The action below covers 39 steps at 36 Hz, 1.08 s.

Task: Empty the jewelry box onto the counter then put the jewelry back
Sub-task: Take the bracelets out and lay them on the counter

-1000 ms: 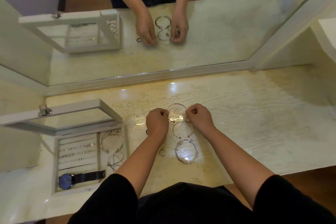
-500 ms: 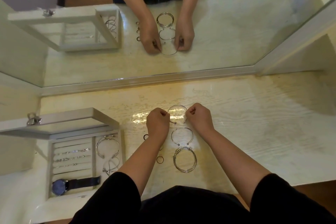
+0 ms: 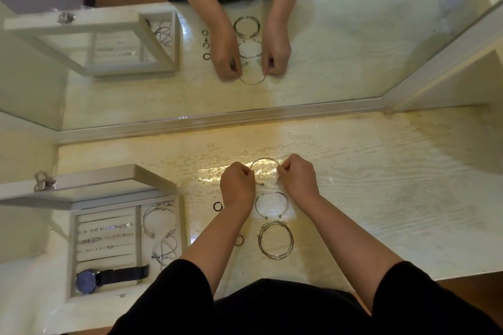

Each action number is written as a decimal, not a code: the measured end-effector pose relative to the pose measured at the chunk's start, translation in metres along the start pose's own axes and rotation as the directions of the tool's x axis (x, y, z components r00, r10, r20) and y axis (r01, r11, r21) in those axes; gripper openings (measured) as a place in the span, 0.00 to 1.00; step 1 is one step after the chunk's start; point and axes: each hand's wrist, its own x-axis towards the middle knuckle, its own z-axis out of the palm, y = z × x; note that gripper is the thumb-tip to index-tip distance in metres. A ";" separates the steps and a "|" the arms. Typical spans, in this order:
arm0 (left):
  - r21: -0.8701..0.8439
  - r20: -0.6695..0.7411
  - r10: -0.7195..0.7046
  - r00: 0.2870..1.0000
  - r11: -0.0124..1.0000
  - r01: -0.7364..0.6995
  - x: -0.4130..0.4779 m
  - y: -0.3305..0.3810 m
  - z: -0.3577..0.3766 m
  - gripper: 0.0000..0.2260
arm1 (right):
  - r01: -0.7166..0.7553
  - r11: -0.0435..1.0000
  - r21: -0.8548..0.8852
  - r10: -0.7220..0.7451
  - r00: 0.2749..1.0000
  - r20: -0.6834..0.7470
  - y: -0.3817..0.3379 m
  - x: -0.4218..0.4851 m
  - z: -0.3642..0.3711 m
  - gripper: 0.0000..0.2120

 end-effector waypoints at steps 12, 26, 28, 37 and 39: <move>-0.093 0.001 0.001 1.000 0.996 -0.001 -0.001 -0.004 -0.001 0.05 | 0.012 0.995 0.097 -0.009 0.999 -0.032 0.007 0.000 0.002 0.07; -0.368 -0.020 0.013 1.000 0.930 -0.020 -0.020 -0.032 -0.047 0.07 | 0.033 0.953 0.301 -0.012 0.997 -0.072 0.006 -0.022 0.002 0.11; -0.396 -0.024 0.023 0.999 0.918 -0.031 -0.028 -0.038 -0.055 0.10 | 0.054 0.944 0.325 -0.035 0.997 -0.063 0.002 -0.029 0.006 0.09; -0.426 -0.053 0.035 0.998 0.903 -0.055 -0.047 -0.068 -0.081 0.05 | 0.132 0.954 0.269 -0.154 0.986 0.059 -0.033 -0.064 0.037 0.11; -0.419 -0.058 0.026 0.998 0.907 -0.048 -0.048 -0.077 -0.088 0.05 | 0.146 0.953 0.264 -0.176 0.980 0.090 -0.040 -0.072 0.047 0.09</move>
